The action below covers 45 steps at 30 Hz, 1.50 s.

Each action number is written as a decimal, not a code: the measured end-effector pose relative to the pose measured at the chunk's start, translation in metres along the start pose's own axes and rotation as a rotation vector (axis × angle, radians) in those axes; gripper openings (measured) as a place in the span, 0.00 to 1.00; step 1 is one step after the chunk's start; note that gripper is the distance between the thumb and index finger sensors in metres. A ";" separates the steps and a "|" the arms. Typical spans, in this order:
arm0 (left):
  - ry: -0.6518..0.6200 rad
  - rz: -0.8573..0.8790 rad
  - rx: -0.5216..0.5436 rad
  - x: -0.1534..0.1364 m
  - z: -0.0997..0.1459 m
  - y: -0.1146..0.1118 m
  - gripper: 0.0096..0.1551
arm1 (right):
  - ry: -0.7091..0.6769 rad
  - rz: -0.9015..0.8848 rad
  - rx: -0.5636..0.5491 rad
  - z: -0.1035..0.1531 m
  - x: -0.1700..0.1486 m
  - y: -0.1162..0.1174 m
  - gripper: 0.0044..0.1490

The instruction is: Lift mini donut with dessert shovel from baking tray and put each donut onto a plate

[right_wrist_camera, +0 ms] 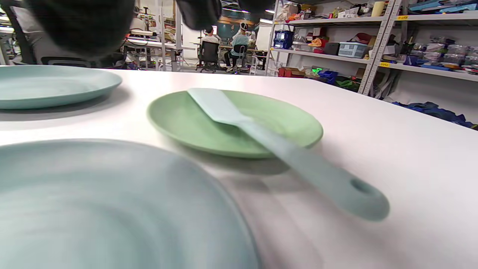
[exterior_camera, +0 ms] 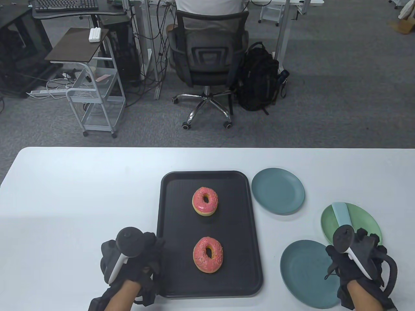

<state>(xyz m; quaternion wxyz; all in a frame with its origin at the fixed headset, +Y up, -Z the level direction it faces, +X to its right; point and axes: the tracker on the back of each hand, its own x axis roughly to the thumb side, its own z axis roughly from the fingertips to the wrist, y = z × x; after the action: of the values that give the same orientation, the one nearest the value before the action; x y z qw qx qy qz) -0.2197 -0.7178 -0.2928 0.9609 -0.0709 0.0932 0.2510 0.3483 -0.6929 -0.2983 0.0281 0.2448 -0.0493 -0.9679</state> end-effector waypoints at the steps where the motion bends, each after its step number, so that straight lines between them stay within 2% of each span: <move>1: 0.017 -0.010 -0.008 -0.003 -0.002 -0.001 0.20 | 0.009 0.000 0.006 -0.006 -0.003 -0.001 0.56; 5: 0.075 -0.084 -0.029 -0.012 -0.009 -0.007 0.21 | 0.082 0.000 0.020 -0.027 -0.017 -0.002 0.57; 11: 0.135 -0.174 -0.140 -0.014 -0.016 -0.021 0.24 | 0.162 -0.011 0.052 -0.053 -0.029 0.001 0.57; 15: 0.162 -0.247 -0.191 -0.014 -0.019 -0.032 0.26 | 0.217 0.003 0.117 -0.069 -0.031 0.015 0.56; 19: 0.173 -0.250 -0.236 -0.014 -0.020 -0.040 0.31 | 0.255 0.016 0.193 -0.080 -0.032 0.028 0.53; 23: 0.173 -0.245 -0.235 -0.014 -0.021 -0.041 0.33 | 0.274 0.050 0.274 -0.087 -0.031 0.041 0.50; 26: 0.174 -0.237 -0.236 -0.014 -0.021 -0.041 0.33 | 0.268 0.040 0.285 -0.090 -0.029 0.046 0.46; 30: 0.172 -0.236 -0.239 -0.013 -0.021 -0.041 0.31 | 0.262 0.041 0.266 -0.090 -0.026 0.047 0.40; 38: 0.158 -0.266 -0.219 -0.008 -0.019 -0.045 0.28 | 0.244 0.022 0.199 -0.088 -0.026 0.043 0.38; 45: 0.158 -0.290 -0.196 -0.005 -0.017 -0.049 0.30 | 0.251 -0.059 -0.012 -0.077 -0.025 0.013 0.38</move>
<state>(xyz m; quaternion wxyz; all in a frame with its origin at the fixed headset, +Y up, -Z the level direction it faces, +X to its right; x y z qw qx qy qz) -0.2026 -0.7656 -0.3042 0.9651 -0.1965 0.1323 0.1112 0.4075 -0.7099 -0.3528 0.0071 0.3653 -0.0326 -0.9303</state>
